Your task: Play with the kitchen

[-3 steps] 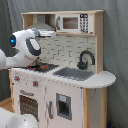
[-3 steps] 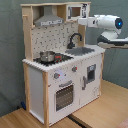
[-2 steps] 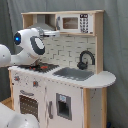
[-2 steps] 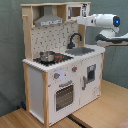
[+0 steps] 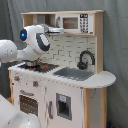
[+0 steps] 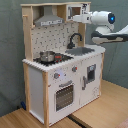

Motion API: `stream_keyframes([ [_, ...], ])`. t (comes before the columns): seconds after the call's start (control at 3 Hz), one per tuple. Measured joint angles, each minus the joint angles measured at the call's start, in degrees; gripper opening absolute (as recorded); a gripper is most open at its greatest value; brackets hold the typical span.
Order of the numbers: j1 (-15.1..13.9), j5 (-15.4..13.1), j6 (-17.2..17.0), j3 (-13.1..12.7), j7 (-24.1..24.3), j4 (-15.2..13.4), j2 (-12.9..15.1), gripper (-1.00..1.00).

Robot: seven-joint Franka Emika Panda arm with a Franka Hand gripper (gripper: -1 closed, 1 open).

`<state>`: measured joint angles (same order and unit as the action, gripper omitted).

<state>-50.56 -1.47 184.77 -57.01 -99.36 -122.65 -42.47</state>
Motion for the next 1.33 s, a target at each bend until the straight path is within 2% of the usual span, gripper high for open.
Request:
stream_keyframes([
  [0.33, -3.9, 0.0, -0.5, -3.3, -0.1, 3.6, 1.5, 1.0],
  [1.0, -11.8, 0.0, -4.0, -8.6, -0.2, 9.8, 1.8, 1.0],
  [1.33, -11.8, 0.0, -4.1, -8.8, -0.3, 9.8, 1.8, 1.0],
])
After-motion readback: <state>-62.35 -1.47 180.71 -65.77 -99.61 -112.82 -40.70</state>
